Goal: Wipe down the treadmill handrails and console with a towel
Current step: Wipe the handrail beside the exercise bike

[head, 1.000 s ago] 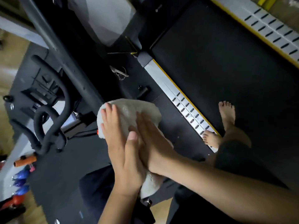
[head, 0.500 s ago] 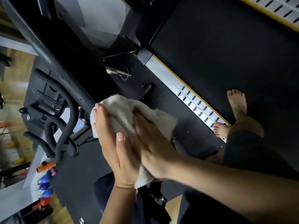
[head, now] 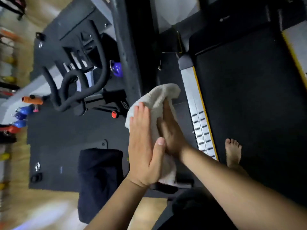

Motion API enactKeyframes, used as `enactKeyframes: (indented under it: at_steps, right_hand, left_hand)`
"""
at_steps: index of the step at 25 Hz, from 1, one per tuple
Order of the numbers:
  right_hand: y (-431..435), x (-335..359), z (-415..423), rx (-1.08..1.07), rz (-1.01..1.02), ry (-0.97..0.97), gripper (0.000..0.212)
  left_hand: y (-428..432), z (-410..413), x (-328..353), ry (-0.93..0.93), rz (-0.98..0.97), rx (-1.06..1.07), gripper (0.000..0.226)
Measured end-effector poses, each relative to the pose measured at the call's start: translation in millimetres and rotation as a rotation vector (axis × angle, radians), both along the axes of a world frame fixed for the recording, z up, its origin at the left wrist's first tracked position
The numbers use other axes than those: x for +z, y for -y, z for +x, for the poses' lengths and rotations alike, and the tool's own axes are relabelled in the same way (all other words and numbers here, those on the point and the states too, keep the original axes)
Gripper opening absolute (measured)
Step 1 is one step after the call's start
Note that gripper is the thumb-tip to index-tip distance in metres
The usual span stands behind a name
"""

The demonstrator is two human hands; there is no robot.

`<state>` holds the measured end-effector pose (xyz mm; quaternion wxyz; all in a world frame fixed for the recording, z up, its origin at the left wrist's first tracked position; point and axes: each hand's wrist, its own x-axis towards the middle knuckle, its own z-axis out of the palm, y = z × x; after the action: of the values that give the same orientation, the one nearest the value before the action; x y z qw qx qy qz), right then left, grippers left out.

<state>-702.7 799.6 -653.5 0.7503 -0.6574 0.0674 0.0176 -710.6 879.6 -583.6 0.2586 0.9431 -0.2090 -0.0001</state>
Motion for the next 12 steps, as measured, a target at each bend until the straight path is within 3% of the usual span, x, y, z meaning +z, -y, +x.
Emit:
enactKeyframes:
  at_steps: [2, 5, 8, 12]
  right_hand:
    - [-1, -7, -5, 0.044, 0.153, -0.191, 0.072]
    - [5, 26, -27, 0.141, 0.109, -0.398, 0.086]
    - [9, 50, 13, 0.073, 0.037, -0.301, 0.081]
    - [12, 29, 77, -0.037, 0.019, -0.276, 0.079]
  left_hand:
    - [-2, -3, -2, -0.001, 0.031, -0.029, 0.071]
    - [-1, -3, 2, -0.058, -0.028, 0.063, 0.072]
    - [2, 2, 3, -0.169, -0.062, 0.251, 0.069]
    - [8, 10, 3, -0.169, 0.069, 0.243, 0.069]
